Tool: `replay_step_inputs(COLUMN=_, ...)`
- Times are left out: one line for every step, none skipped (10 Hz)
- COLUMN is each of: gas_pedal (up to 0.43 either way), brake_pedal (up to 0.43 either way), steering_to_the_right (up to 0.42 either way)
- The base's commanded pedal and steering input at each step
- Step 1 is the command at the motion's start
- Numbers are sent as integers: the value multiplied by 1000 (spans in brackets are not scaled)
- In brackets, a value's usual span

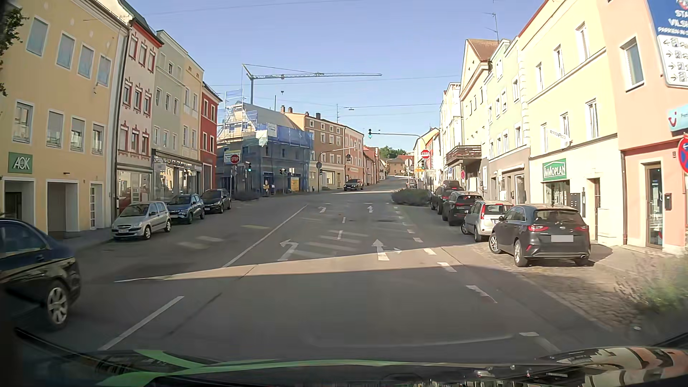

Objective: Follow the waypoints while adhering to traffic rules and regulations

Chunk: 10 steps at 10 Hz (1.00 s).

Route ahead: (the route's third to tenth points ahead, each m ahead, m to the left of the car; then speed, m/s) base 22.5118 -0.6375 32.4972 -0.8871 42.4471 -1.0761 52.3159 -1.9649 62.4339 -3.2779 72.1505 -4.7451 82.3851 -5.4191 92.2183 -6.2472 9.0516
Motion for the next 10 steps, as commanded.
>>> replay_step_inputs(gas_pedal=157, brake_pedal=0, steering_to_the_right=20)
replay_step_inputs(gas_pedal=157, brake_pedal=0, steering_to_the_right=18)
replay_step_inputs(gas_pedal=150, brake_pedal=0, steering_to_the_right=15)
replay_step_inputs(gas_pedal=150, brake_pedal=0, steering_to_the_right=12)
replay_step_inputs(gas_pedal=150, brake_pedal=0, steering_to_the_right=7)
replay_step_inputs(gas_pedal=150, brake_pedal=0, steering_to_the_right=3)
replay_step_inputs(gas_pedal=150, brake_pedal=0, steering_to_the_right=2)
replay_step_inputs(gas_pedal=157, brake_pedal=0, steering_to_the_right=0)
replay_step_inputs(gas_pedal=157, brake_pedal=0, steering_to_the_right=-2)
replay_step_inputs(gas_pedal=157, brake_pedal=0, steering_to_the_right=-4)
